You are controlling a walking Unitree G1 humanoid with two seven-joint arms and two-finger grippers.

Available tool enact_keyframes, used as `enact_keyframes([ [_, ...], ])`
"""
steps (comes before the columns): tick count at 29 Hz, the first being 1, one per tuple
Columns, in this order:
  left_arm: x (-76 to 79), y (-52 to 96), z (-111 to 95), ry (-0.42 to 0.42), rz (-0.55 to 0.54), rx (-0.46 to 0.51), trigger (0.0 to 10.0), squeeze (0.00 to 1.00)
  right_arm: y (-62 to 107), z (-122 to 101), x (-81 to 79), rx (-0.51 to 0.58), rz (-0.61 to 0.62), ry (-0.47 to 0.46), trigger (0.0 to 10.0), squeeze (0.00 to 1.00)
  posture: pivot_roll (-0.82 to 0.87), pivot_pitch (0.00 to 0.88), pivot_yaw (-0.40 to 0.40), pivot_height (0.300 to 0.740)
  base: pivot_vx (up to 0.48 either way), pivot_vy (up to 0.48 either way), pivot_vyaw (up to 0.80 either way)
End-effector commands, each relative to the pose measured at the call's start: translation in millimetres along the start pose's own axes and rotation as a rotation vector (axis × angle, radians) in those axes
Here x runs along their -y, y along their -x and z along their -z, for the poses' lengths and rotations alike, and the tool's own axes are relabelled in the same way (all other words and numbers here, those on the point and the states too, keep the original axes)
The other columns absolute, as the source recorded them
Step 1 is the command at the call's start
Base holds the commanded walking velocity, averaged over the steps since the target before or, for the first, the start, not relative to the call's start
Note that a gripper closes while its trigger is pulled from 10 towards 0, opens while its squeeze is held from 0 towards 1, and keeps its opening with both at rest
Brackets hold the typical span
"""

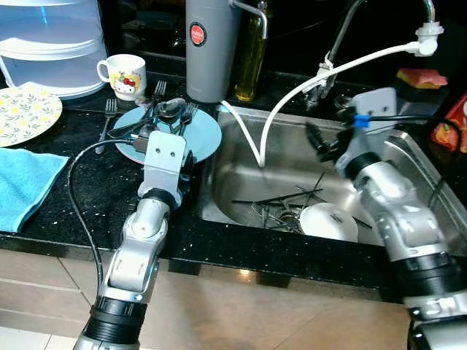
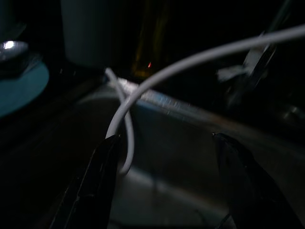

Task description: Kitchen organization

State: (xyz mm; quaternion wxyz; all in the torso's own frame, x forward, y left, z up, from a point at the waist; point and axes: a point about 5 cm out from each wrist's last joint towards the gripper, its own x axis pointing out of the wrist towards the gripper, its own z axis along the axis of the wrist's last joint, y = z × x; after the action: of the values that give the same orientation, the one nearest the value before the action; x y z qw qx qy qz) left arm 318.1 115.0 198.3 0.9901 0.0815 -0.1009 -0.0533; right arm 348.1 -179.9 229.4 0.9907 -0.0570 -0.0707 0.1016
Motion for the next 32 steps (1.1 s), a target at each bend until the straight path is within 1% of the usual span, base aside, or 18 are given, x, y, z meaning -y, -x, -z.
enact_keyframes([
  [1, 2.1, -3.7, -4.4, 0.007, 0.013, 0.000, 10.0, 0.00, 3.0, 4.7, -7.8, -0.038, -0.021, -0.029, 10.0, 0.00, 0.20, 0.033, -0.077, 0.740, 0.000, 0.000, 0.00],
  [5, -0.2, -10.5, -15.0, 0.017, 0.003, 0.014, 10.0, 0.00, 6.9, 10.9, -28.2, -0.073, -0.094, -0.046, 10.0, 0.00, 0.20, 0.033, -0.076, 0.740, 0.000, 0.000, 0.00],
  [6, -0.2, -10.5, -15.0, 0.017, 0.003, 0.014, 10.0, 0.00, 6.9, 10.9, -28.2, -0.073, -0.094, -0.046, 10.0, 0.00, 0.20, 0.033, -0.076, 0.740, 0.000, 0.000, 0.00],
  [8, -1.9, -14.3, -19.4, 0.020, -0.008, 0.012, 10.0, 0.00, 8.2, 12.8, -34.8, -0.085, -0.117, -0.053, 10.0, 0.00, 0.20, 0.033, -0.076, 0.740, 0.000, 0.000, 0.00],
  [9, -1.9, -14.3, -19.4, 0.020, -0.008, 0.012, 10.0, 0.00, 8.2, 12.8, -34.8, -0.085, -0.117, -0.053, 10.0, 0.00, 0.20, 0.033, -0.076, 0.740, 0.000, 0.000, 0.00],
  [12, -7.8, -22.0, -29.7, 0.033, -0.029, 0.026, 10.0, 0.00, 8.4, 12.5, -41.8, -0.092, -0.132, -0.068, 10.0, 0.00, 0.21, 0.033, -0.073, 0.740, 0.000, 0.000, 0.00],
  [15, -10.0, -23.6, -32.7, 0.032, -0.030, 0.033, 10.0, 0.00, 7.8, 10.7, -40.9, -0.088, -0.124, -0.073, 10.0, 0.00, 0.21, 0.032, -0.073, 0.740, 0.000, 0.000, 0.00],
  [23, -10.5, -22.4, -29.3, 0.033, -0.037, 0.013, 10.0, 0.00, 9.6, 10.1, -38.0, -0.097, -0.118, -0.069, 10.0, 0.00, 0.21, 0.033, -0.075, 0.740, 0.000, 0.000, 0.00],
  [25, -12.7, -24.7, -22.7, 0.029, -0.060, -0.066, 10.0, 0.00, 10.2, 9.4, -38.3, -0.100, -0.121, -0.068, 10.0, 0.00, 0.21, 0.034, -0.076, 0.740, 0.000, 0.000, 0.00],
  [26, -12.7, -24.7, -22.7, 0.029, -0.060, -0.066, 10.0, 0.00, 10.2, 9.4, -38.3, -0.100, -0.121, -0.068, 10.0, 0.00, 0.21, 0.034, -0.076, 0.740, 0.000, 0.000, 0.00],
  [27, -14.1, -25.9, -20.1, 0.030, -0.071, -0.096, 10.0, 0.00, 10.3, 9.1, -38.5, -0.100, -0.123, -0.067, 10.0, 0.00, 0.21, 0.034, -0.076, 0.740, 0.000, 0.000, 0.00],
  [28, -18.4, -30.0, -18.8, 0.006, -0.098, -0.147, 10.0, 0.00, 10.7, 6.3, -39.6, -0.090, -0.139, -0.064, 10.0, 0.00, 0.20, 0.035, -0.078, 0.740, 0.000, 0.000, 0.00],
  [31, -27.2, -39.5, -25.6, 0.030, -0.125, -0.188, 10.0, 0.00, 10.9, -5.1, -41.6, -0.038, -0.157, -0.072, 10.0, 0.00, 0.20, 0.035, -0.079, 0.740, 0.000, 0.000, 0.00],
  [32, -34.1, -47.1, -31.9, 0.035, -0.151, -0.217, 10.0, 0.00, 10.4, -16.4, -43.2, 0.016, -0.170, -0.095, 10.0, 0.00, 0.21, 0.033, -0.080, 0.740, 0.000, 0.000, 0.00],
])
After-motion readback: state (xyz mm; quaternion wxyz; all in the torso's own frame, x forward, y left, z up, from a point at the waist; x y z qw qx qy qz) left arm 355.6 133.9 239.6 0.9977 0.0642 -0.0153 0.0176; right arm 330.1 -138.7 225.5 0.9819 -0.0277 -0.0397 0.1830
